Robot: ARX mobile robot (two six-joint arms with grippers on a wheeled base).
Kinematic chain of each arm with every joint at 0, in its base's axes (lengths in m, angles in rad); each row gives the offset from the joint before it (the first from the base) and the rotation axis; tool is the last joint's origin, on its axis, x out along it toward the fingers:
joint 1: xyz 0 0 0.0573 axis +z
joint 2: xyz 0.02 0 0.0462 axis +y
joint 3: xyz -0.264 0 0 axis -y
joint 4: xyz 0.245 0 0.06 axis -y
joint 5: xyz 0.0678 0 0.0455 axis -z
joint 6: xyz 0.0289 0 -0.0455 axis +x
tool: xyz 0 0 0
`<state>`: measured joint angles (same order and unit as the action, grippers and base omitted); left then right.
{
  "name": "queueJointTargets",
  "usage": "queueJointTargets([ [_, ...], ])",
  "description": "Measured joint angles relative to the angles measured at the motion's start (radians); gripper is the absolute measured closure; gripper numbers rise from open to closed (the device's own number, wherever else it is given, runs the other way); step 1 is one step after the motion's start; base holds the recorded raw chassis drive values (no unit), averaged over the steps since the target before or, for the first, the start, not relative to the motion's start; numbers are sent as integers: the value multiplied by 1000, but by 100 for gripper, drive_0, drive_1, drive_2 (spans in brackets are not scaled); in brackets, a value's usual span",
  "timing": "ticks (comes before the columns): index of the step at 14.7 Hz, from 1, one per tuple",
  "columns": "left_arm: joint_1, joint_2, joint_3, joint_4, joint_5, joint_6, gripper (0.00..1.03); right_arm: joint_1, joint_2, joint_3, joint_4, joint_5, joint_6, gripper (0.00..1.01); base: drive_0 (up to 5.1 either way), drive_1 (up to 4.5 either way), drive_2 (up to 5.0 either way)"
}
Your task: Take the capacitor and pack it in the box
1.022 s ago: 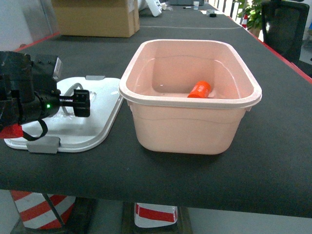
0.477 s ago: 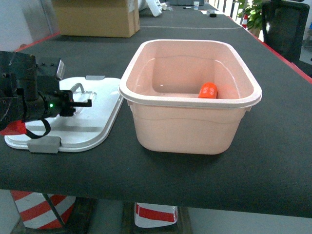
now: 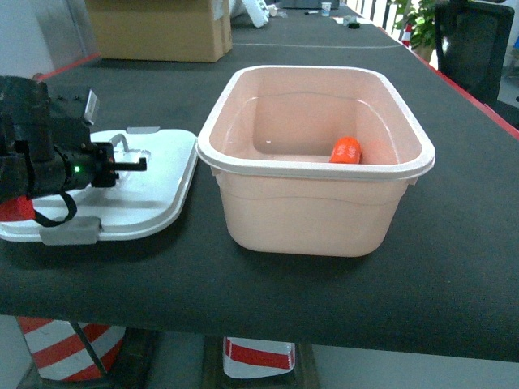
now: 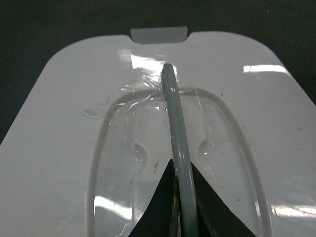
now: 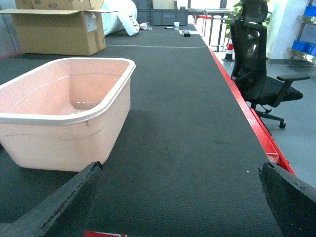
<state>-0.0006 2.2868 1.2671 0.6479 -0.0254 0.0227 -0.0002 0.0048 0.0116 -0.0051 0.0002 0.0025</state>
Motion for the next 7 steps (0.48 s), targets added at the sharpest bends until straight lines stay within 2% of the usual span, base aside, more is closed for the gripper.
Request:
queueJointTargets([
  [3,-5,-105,-23,-23,-64,-19,101,0,0,0,0,0,0,3,0,0,0],
  [5,-27,-257,-28,-77,-173,-19,101,0,0,0,0,0,0,3,0,0,0],
  [7,-94,-393,-28,-153,-280,-26,101,0,0,0,0,0,0,3,0,0,0],
])
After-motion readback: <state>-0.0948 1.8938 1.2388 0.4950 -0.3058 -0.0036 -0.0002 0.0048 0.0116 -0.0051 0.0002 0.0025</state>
